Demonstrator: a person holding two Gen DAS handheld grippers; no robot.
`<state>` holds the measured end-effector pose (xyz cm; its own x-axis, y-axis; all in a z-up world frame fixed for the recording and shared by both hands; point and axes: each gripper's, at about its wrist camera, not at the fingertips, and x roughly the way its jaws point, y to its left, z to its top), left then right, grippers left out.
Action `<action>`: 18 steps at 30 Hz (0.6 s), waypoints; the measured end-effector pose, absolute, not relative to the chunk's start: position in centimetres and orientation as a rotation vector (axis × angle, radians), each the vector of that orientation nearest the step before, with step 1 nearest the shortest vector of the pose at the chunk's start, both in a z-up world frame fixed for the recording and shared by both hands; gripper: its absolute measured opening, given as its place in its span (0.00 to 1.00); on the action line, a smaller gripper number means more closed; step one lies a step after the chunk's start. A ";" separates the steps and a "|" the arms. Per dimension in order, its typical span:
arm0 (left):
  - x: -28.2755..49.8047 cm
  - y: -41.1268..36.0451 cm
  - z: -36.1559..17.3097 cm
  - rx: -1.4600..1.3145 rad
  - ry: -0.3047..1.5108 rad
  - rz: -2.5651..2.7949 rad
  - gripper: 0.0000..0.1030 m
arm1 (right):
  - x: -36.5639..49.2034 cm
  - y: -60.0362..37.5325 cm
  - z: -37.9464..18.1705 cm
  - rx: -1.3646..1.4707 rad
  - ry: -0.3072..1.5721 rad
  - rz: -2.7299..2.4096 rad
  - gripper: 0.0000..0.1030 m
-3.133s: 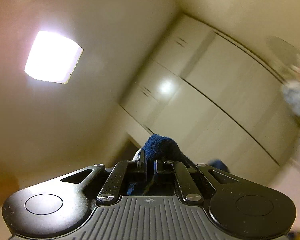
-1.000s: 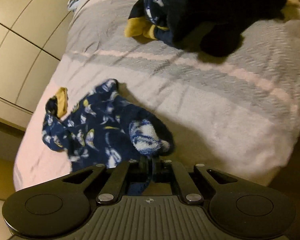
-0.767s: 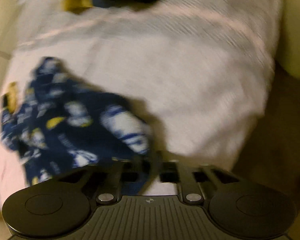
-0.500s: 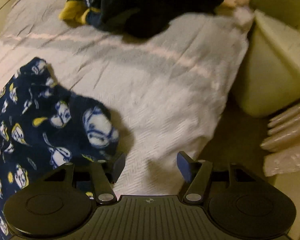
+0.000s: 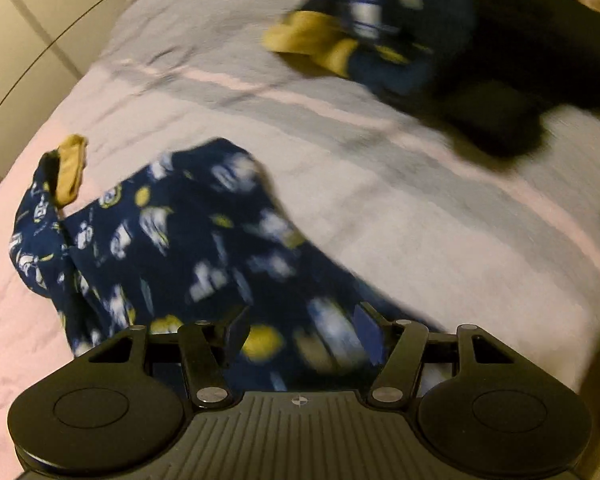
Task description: Fold clothes
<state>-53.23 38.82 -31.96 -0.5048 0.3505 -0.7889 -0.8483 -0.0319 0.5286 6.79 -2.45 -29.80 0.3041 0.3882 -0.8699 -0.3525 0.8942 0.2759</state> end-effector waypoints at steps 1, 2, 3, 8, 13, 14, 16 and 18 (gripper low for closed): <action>-50.1 39.2 -31.9 -0.511 1.338 1.626 0.33 | 7.9 -0.8 -30.3 0.014 1.153 0.519 0.59; -46.7 39.7 -31.8 -0.454 1.336 1.553 0.35 | 9.0 1.1 -30.7 -0.007 1.144 0.552 0.59; -42.9 40.2 -31.9 -0.412 1.324 1.460 0.35 | 9.8 3.0 -31.1 -0.029 1.133 0.594 0.59; -22.5 43.7 -32.5 -0.304 1.184 1.033 0.35 | 15.6 11.6 -33.6 -0.136 1.086 0.731 0.59; -4.2 47.4 -31.4 -0.307 1.065 0.759 0.39 | 21.5 16.5 -35.4 -0.152 1.108 0.781 0.59; -0.9 47.9 -31.1 -0.291 1.047 0.719 0.40 | 22.6 17.1 -35.6 -0.159 1.100 0.783 0.59; 5.0 48.7 -30.5 -0.245 1.012 0.668 0.50 | 24.5 17.9 -35.7 -0.164 1.086 0.776 0.59; 10.3 49.3 -30.2 -0.212 0.984 0.648 0.53 | 25.9 17.7 -35.8 -0.139 1.084 0.770 0.59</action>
<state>10.34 49.26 -30.21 0.3848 0.4113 -0.8263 -0.5959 0.7944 0.1180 25.90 17.67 -35.80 0.2402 0.4950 -0.8350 -0.6249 0.7371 0.2572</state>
